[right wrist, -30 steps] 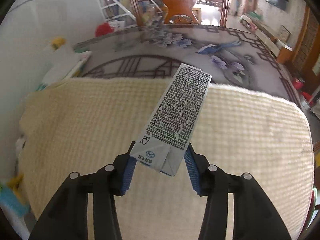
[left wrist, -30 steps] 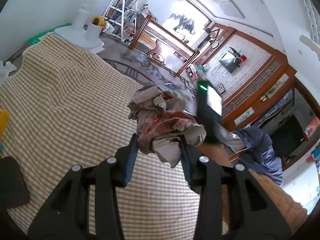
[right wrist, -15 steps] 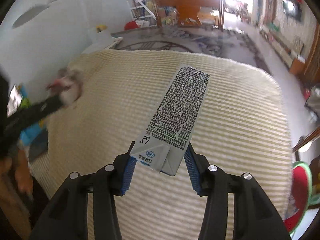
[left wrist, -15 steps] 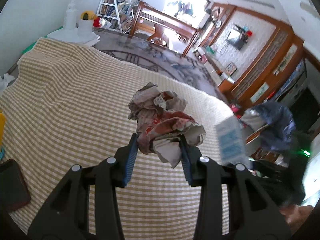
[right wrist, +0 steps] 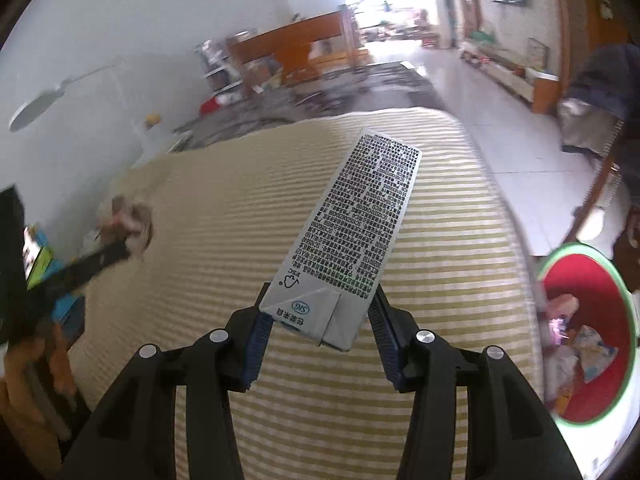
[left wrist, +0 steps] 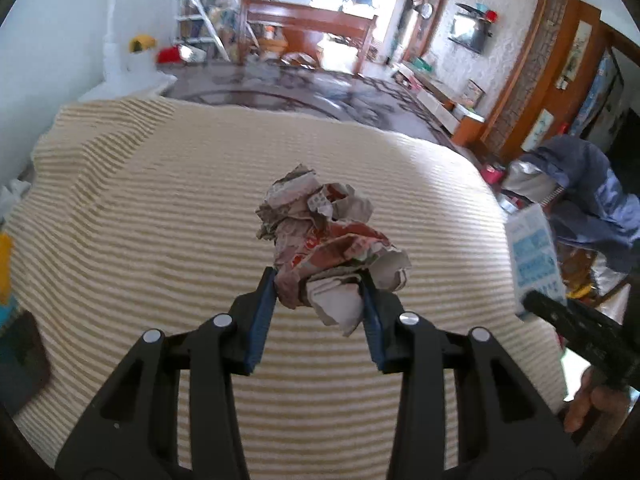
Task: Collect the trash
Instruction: 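Carry the floral paper and milk carton over the red bin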
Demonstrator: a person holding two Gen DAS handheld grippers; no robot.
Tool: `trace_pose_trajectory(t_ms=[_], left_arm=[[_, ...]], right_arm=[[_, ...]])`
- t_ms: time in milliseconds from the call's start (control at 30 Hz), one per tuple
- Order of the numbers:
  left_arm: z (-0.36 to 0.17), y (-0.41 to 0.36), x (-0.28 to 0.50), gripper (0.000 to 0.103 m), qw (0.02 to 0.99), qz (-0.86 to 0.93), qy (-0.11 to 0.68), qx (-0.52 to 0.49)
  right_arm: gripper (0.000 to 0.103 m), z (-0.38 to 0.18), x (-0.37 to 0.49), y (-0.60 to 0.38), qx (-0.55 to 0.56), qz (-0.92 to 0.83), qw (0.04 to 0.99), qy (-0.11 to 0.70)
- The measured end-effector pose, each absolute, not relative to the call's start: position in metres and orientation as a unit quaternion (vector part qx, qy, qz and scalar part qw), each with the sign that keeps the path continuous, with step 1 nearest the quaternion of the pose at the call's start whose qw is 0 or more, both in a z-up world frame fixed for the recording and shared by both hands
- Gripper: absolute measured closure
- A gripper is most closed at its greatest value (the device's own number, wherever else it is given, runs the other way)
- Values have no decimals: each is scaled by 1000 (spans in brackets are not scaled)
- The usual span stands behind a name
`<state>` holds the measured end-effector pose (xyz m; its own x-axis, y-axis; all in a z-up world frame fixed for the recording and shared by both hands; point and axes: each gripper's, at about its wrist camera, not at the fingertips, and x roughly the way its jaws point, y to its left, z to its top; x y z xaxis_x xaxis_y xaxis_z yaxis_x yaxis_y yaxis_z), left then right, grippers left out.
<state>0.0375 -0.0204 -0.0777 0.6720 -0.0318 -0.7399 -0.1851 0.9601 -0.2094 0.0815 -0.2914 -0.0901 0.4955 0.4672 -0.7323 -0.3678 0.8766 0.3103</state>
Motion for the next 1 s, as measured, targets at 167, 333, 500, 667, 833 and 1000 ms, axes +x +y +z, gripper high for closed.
trace_pose_trajectory(t_ms=[167,333,500,667,833,1000], left_arm=[[-65,-56,46,65,909,14,395,-132],[-52,-91,59,65,914,-15,388,-117],[-48,-116,65,65,916,-33,385,-107],[-48,-133,70,65,915,-46,389,-99],[-51,-145,69,65,912,-58,395,-91],[-54,-156,68,65,909,-70,401,-90]], right_arm=[[57,-82,83,-306,90,237,862,438],[57,-70,82,-320,95,226,874,419],[57,-64,82,-339,103,210,885,404],[57,-63,86,-353,114,187,890,401],[57,-61,91,-371,133,163,892,400],[57,-61,92,-381,136,141,895,402]])
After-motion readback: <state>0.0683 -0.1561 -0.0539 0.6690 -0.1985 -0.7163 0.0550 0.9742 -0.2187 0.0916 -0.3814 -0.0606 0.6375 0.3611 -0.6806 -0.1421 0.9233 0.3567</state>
